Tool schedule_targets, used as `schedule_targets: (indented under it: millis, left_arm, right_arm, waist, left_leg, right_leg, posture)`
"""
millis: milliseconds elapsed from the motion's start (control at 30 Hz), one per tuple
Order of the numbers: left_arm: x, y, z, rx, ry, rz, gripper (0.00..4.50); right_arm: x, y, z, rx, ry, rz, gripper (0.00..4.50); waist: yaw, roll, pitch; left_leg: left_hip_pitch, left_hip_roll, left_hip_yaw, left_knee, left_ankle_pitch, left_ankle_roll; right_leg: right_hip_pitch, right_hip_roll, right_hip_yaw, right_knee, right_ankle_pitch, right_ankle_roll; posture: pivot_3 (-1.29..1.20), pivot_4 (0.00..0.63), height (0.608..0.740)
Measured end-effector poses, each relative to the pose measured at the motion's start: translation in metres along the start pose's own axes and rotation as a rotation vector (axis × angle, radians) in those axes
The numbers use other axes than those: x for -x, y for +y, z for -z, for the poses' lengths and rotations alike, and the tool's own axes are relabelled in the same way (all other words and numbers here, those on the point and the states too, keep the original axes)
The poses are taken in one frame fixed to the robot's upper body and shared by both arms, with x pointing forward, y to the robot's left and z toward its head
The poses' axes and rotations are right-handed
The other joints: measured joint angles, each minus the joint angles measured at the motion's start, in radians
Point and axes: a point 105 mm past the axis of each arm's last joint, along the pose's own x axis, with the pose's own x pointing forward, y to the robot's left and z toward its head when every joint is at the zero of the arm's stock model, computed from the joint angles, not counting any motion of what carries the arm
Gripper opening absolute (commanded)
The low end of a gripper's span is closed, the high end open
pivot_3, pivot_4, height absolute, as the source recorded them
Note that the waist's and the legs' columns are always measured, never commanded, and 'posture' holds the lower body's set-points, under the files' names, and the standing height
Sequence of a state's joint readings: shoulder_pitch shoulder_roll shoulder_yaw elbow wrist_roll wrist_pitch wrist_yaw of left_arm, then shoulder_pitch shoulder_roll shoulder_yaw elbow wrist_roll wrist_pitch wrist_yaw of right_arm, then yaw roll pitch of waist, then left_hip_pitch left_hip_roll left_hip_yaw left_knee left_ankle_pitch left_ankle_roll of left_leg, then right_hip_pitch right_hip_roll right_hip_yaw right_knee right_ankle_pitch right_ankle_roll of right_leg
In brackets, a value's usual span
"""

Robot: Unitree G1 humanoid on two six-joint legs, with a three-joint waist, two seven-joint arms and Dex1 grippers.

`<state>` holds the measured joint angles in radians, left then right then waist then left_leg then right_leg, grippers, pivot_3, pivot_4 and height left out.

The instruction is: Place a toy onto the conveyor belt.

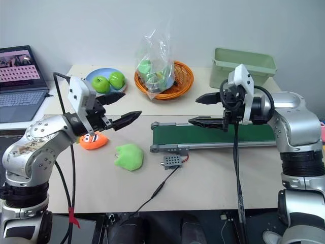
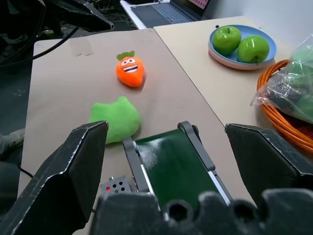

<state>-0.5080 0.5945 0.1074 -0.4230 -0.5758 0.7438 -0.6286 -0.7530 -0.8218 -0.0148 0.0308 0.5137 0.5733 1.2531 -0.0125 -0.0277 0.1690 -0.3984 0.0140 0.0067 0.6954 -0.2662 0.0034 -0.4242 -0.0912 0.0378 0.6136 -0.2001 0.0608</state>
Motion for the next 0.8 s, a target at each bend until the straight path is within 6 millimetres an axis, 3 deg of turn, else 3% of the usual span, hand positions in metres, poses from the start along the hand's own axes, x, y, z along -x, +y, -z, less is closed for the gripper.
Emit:
schedule_targets:
  millis: [800]
  left_arm:
    - [-0.0017,-0.0001,0.0027,0.010,0.005,0.011,4.47]
  right_arm:
    - [0.0014,-0.0006,0.0027,0.003,0.011,0.034,4.50]
  waist:
    - [0.000,0.000,0.000]
  left_leg:
    - [0.000,0.000,0.000,0.000,0.000,0.000]
  right_leg:
    - [0.000,0.000,0.000,0.000,0.000,0.000]
  posture:
    - [0.00,0.150,0.740]
